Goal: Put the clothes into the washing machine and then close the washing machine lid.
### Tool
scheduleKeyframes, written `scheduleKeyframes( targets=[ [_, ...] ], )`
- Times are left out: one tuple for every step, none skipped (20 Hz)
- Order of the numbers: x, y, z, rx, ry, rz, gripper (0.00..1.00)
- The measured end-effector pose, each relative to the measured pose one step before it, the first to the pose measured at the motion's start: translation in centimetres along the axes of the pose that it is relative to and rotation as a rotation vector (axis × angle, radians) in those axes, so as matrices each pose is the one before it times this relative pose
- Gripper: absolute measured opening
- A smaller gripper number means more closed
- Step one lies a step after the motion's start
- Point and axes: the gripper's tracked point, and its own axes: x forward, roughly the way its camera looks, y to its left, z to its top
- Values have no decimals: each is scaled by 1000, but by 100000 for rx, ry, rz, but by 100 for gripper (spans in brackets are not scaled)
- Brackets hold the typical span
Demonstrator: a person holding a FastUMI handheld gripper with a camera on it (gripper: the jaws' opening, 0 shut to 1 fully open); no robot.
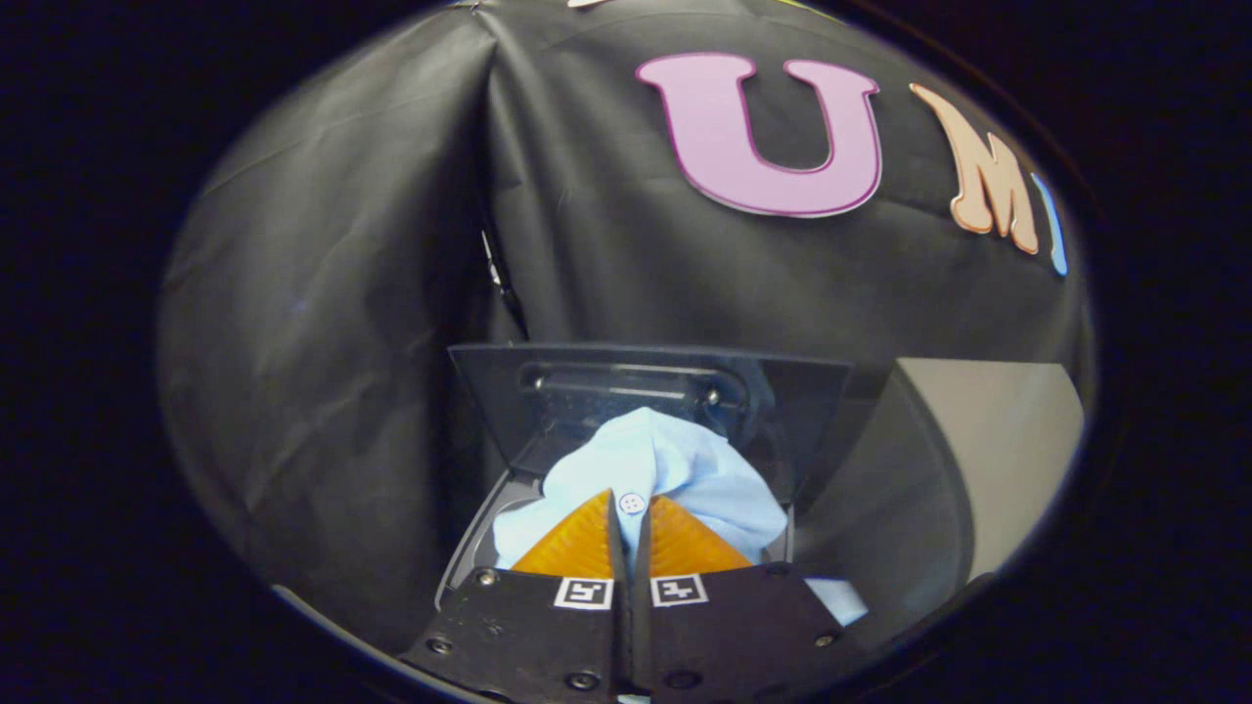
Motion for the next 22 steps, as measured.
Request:
scheduleKeyframes(
  targets=[
    [975,392,-1256,957,1746,1262,0],
    [1094,327,-1081,1920,1283,1303,0],
    [888,22,-891,1664,1129,1149,0],
    [953,1,-829,534,1223,293,1],
    [462,232,-892,-285,1457,-205,0],
    [730,-27,-707,-599,1166,-209,0],
    [962,71,-989,-144,1432,299,0],
    [871,48,-932,554,1693,481,1],
    [893,61,-794,686,1268,420,1],
    [305,-181,-642,428,1539,259,0],
    [828,-40,-725,67,1196,-51,0],
    [838,-180,-841,40,1570,-753,1],
    [761,-421,-894,-277,1446,-1171,1],
    [731,-265,-851,-47,1698,-668,0],
    [636,-182,-831,631,1690,-736,1],
    [697,-59,-777,1010,2404,-417,1],
    [735,-247,-805,537,1682,-274,1],
    [613,-238,-528,-24,1527,-555,1],
    [695,-359,-624,94,1603,-775,1],
    [491,-158,-559,-100,2295,-573,1],
    [444,150,-385,16,911,-77,1],
    [346,3,-253,-550,1254,-246,1]
  ],
)
